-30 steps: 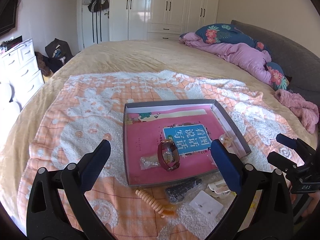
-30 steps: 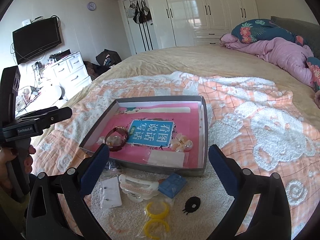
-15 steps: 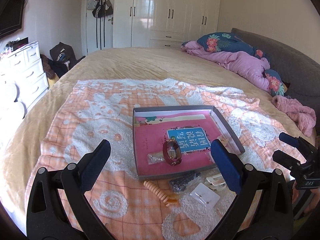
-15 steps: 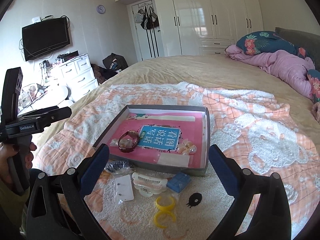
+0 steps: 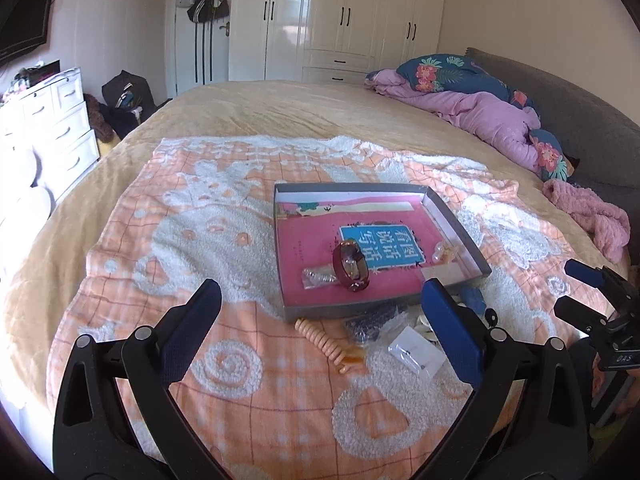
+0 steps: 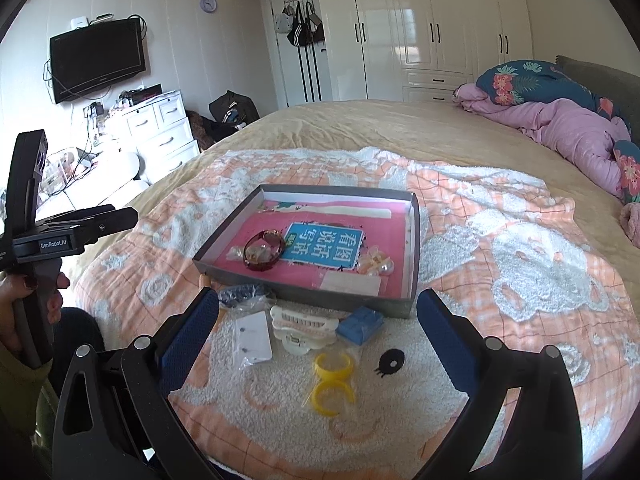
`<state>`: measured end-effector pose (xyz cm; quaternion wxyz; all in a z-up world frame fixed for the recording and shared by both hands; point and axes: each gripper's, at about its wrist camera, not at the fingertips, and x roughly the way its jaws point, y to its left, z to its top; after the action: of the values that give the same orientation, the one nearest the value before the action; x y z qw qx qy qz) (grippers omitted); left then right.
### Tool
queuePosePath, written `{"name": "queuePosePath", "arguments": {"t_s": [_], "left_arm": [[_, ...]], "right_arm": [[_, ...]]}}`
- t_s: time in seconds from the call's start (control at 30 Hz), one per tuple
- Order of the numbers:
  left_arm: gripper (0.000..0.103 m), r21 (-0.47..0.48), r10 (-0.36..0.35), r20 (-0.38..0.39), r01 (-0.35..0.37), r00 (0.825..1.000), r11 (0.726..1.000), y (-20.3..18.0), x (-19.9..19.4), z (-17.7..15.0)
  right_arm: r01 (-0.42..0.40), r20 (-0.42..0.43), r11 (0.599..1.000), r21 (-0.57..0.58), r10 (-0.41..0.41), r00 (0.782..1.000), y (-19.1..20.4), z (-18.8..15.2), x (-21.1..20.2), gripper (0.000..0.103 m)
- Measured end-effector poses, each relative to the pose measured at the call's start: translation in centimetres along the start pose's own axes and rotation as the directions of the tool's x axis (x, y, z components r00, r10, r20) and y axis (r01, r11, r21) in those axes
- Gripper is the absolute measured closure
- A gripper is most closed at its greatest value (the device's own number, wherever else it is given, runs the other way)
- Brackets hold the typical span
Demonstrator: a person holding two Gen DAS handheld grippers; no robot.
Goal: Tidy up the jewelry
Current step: 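Pull both grippers back from the gray box, then reach the left gripper to the peach coiled hair tie and grasp it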
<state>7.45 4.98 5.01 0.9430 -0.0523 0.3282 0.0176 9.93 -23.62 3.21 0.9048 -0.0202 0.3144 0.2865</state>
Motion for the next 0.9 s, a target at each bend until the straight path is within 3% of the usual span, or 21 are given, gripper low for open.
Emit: {"name": "queuePosePath", "arguments": {"t_s": [0.53, 0.9], "left_arm": [[0.009, 0.002, -0.017, -0.103, 0.017, 0.994, 1.0, 0.0, 1.5, -3.8], [0.009, -0.026, -0.021, -0.172, 0.017, 0.985, 1.0, 0.4, 3.7, -5.7]], "right_arm": [[-0.001, -0.107, 1.0, -0.019, -0.001, 0.994, 0.4, -3.4, 1.3, 0.004], [-0.005, -0.21, 1.0, 0.021, 0.009, 0.978, -0.3, -5.5, 4.3, 0.004]]}}
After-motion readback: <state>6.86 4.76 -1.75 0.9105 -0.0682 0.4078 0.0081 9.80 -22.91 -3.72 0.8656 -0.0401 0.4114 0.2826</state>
